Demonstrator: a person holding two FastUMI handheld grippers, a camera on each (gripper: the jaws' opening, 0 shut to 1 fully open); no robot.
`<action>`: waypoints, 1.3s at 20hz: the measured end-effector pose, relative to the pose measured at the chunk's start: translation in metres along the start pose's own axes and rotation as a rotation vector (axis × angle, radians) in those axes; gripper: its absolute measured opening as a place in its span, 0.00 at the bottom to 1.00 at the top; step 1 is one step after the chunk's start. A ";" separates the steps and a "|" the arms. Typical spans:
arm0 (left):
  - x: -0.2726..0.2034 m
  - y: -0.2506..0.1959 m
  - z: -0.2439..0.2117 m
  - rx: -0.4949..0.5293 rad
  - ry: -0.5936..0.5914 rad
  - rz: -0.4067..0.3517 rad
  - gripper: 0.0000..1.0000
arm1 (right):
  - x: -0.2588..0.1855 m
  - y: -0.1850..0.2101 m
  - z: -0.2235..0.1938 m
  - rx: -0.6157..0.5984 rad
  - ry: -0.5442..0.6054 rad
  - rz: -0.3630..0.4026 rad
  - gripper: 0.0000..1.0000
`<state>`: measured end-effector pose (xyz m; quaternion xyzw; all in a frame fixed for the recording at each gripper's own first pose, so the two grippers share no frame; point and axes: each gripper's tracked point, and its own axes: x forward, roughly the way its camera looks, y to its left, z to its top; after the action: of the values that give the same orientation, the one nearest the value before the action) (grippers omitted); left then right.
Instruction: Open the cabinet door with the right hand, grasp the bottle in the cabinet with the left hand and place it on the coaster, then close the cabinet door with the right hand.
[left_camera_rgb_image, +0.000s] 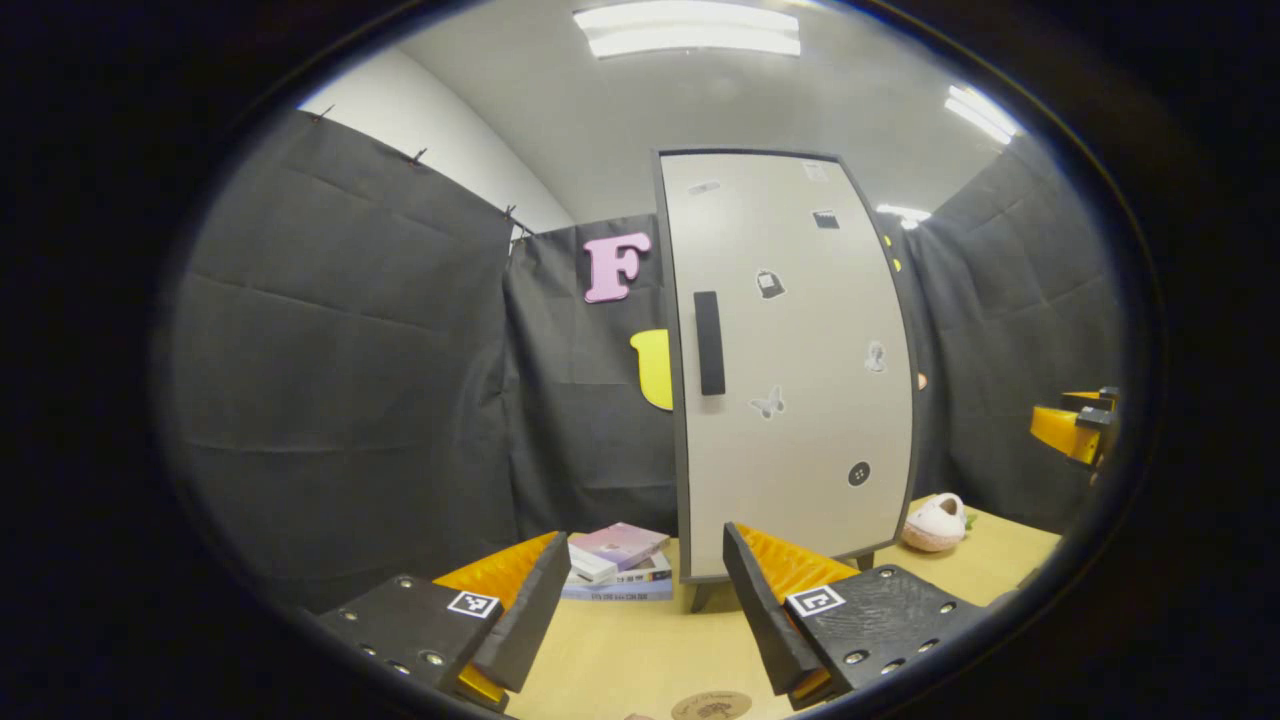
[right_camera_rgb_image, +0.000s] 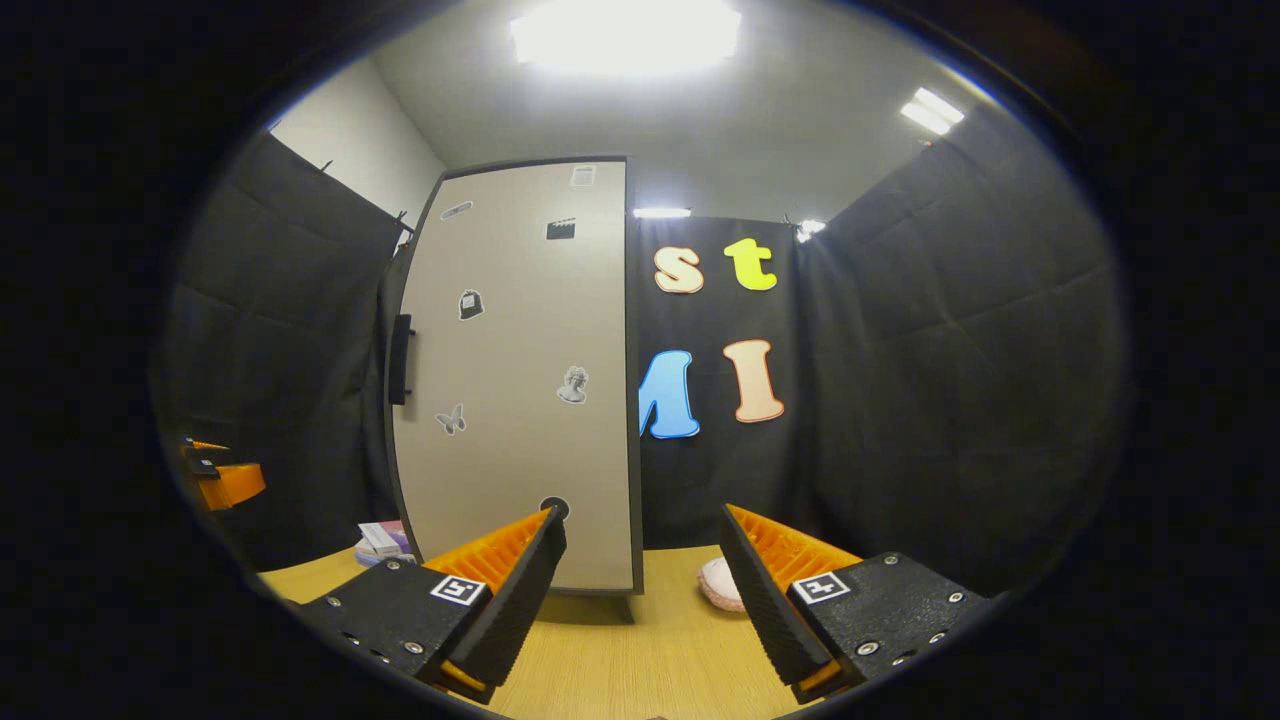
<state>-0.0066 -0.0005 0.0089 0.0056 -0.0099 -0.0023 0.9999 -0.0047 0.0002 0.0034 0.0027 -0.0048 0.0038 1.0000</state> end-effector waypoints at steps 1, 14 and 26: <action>0.000 0.001 0.001 0.001 -0.001 0.002 0.88 | 0.000 0.001 0.000 0.010 0.002 0.004 0.95; -0.021 0.039 0.003 -0.002 -0.007 0.080 0.88 | 0.032 0.046 0.027 0.022 -0.033 0.100 0.95; -0.082 0.132 -0.002 0.040 0.007 0.273 0.88 | 0.091 0.149 0.081 0.071 -0.114 0.261 0.95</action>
<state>-0.0883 0.1322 0.0063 0.0244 -0.0072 0.1341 0.9906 0.0842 0.1495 0.0865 0.0379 -0.0615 0.1338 0.9884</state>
